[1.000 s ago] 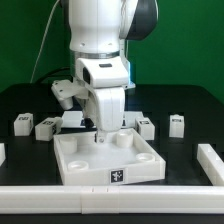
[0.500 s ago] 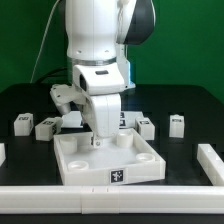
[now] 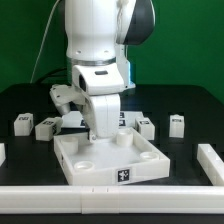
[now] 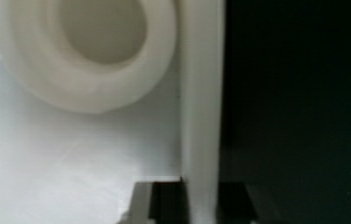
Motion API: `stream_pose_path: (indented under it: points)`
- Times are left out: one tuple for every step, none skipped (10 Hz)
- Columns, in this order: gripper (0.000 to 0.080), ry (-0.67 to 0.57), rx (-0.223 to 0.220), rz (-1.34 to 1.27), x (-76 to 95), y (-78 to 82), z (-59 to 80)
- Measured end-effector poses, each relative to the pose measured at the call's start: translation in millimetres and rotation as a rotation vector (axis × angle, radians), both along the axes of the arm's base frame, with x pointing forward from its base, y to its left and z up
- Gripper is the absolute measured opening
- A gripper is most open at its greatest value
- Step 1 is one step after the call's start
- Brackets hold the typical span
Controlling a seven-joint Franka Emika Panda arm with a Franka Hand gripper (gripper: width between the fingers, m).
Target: Assemble one leg
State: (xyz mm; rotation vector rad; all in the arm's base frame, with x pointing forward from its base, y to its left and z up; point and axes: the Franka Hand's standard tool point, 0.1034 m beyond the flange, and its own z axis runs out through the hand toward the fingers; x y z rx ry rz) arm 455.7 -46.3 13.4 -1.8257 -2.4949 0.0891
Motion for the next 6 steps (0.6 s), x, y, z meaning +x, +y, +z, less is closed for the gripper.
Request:
stream_pose_path:
  points:
    - [0.0061, 0.0, 0.0, 0.0, 0.0, 0.0, 0.0]
    - [0.0061, 0.0, 0.0, 0.0, 0.0, 0.0, 0.0]
    - [0.0061, 0.0, 0.0, 0.0, 0.0, -0.1, 0.0]
    - [0.0061, 0.0, 0.0, 0.0, 0.0, -0.1, 0.0]
    - [0.0061, 0.0, 0.0, 0.0, 0.0, -0.1, 0.0]
    - [0.0061, -0.001, 0.0, 0.0, 0.1, -0.1, 0.0]
